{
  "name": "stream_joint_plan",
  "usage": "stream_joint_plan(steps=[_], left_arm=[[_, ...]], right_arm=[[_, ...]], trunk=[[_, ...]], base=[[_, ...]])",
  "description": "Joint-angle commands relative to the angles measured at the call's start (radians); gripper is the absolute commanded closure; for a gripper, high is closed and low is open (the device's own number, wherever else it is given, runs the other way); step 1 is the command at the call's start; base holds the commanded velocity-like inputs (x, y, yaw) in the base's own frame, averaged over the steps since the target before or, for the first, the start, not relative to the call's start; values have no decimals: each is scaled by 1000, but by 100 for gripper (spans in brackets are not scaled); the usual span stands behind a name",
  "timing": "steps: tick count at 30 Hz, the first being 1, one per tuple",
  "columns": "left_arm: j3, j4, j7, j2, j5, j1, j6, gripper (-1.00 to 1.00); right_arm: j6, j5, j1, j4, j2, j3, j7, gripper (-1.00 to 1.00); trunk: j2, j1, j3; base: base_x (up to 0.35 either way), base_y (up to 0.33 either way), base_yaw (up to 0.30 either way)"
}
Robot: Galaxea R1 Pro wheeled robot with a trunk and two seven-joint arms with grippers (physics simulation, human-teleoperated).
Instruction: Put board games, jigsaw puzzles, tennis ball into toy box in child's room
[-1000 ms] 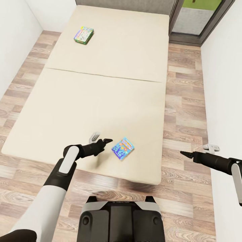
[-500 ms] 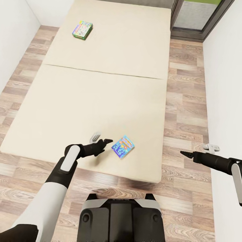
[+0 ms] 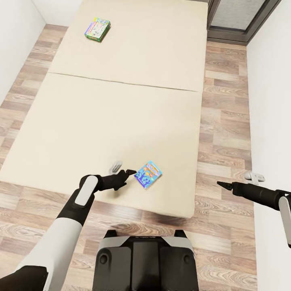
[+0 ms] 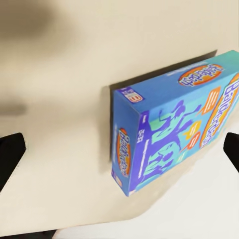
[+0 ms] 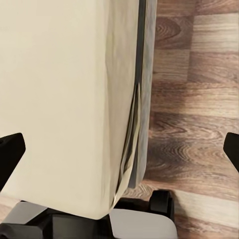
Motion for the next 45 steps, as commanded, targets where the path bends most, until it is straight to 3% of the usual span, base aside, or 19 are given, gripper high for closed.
stream_joint_plan(steps=[1, 15, 45], left_arm=[[0, 3, 10, 0, 11, -1, 2, -100], [-1, 18, 10, 1, 12, -6, 2, -100], [-2, 18, 12, -1, 10, -61, 2, -100]], right_arm=[[8, -8, -1, -1, 0, -1, -2, -100], [8, -8, -1, -1, 0, -3, -2, -100], [8, -9, 0, -12, 1, -3, -2, -100]], trunk=[[-1, 0, -2], [-1, 0, -14], [-1, 0, -17]], base=[[0, 0, 0], [0, 0, 0], [0, 0, 0]])
